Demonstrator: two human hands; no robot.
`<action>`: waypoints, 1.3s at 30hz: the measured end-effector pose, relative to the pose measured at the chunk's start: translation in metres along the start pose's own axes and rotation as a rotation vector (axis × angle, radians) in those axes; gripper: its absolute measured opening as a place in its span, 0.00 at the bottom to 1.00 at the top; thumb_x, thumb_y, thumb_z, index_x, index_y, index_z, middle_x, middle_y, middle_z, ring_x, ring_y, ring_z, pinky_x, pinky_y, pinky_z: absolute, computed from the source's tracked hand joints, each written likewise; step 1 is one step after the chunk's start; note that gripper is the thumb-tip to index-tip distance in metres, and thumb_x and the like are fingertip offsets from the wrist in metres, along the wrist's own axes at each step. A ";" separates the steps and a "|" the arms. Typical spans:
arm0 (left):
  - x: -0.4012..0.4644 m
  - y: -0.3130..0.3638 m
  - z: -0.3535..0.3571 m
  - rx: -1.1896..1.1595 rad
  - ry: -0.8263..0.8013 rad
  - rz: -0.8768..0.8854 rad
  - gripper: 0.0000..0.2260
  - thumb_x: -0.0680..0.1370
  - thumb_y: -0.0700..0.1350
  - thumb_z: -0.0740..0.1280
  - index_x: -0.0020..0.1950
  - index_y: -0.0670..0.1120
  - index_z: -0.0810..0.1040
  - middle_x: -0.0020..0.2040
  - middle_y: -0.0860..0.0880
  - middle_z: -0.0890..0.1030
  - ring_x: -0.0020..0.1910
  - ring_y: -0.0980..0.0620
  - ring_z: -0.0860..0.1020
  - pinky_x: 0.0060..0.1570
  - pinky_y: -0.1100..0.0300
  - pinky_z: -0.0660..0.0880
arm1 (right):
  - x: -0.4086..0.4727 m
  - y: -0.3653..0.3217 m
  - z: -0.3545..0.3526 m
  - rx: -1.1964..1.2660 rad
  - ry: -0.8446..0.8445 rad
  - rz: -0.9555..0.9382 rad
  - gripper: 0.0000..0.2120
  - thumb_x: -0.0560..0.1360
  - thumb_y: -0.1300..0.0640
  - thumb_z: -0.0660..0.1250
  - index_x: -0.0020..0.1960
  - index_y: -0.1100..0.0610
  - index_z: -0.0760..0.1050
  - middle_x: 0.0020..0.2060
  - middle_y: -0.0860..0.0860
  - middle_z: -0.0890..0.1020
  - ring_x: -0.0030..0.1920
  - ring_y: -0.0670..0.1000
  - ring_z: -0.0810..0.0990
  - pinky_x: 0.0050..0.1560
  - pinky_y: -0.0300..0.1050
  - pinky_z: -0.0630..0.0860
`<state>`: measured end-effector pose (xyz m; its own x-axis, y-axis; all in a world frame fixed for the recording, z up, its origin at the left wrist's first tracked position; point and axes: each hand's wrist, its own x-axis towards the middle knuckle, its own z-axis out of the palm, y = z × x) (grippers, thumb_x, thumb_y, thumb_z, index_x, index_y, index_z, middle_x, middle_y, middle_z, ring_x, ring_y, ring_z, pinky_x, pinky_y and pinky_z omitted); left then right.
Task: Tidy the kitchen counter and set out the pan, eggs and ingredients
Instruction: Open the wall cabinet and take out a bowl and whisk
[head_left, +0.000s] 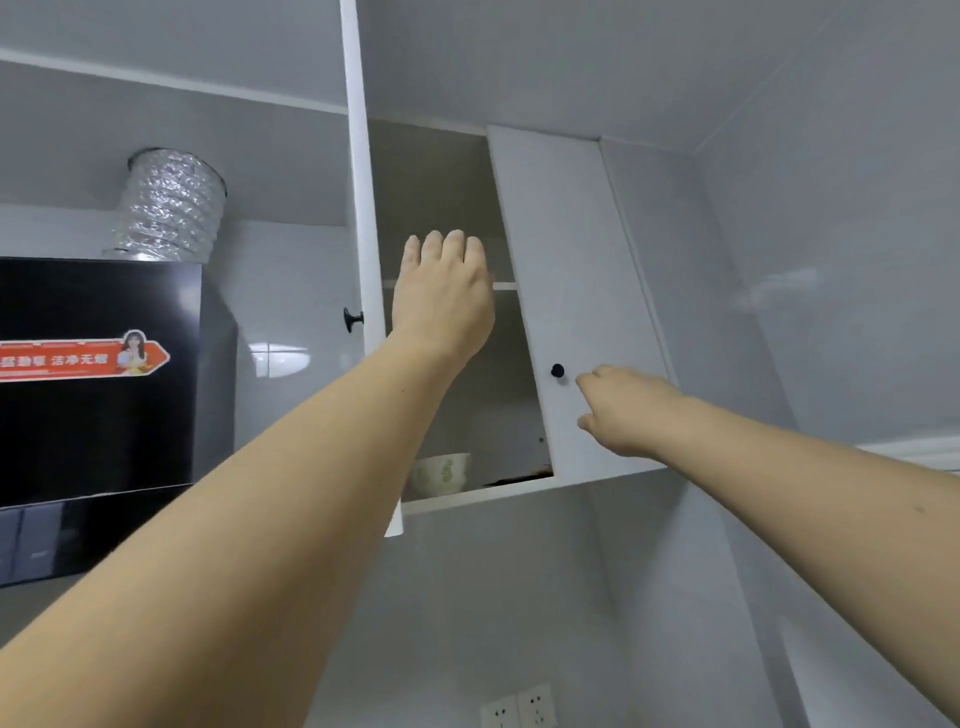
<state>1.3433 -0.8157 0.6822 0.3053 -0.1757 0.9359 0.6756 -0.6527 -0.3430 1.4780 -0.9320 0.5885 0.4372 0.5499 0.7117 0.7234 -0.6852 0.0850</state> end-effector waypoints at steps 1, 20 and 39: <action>0.002 0.010 0.009 -0.025 0.003 -0.010 0.17 0.82 0.45 0.51 0.68 0.40 0.66 0.68 0.42 0.70 0.68 0.40 0.65 0.71 0.46 0.57 | 0.006 0.011 0.000 -0.056 0.018 0.005 0.16 0.81 0.51 0.57 0.64 0.59 0.67 0.60 0.54 0.71 0.60 0.57 0.72 0.53 0.51 0.71; -0.055 0.118 0.262 -0.593 -0.510 -0.209 0.24 0.84 0.46 0.50 0.77 0.37 0.51 0.76 0.40 0.59 0.74 0.43 0.60 0.72 0.49 0.57 | 0.146 0.066 0.095 -0.100 -0.033 0.284 0.08 0.79 0.55 0.56 0.45 0.57 0.70 0.39 0.50 0.73 0.37 0.52 0.72 0.34 0.41 0.66; -0.080 0.126 0.356 -1.234 -0.532 -0.274 0.19 0.74 0.46 0.51 0.59 0.53 0.76 0.52 0.46 0.82 0.53 0.42 0.80 0.44 0.55 0.72 | 0.236 0.027 0.159 0.210 0.179 0.267 0.25 0.75 0.41 0.63 0.66 0.54 0.67 0.44 0.51 0.73 0.43 0.55 0.72 0.40 0.44 0.69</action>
<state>1.6432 -0.6216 0.5353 0.6671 0.1827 0.7222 -0.1898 -0.8957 0.4020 1.6858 -0.7448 0.6478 0.5382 0.2610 0.8014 0.6988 -0.6697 -0.2512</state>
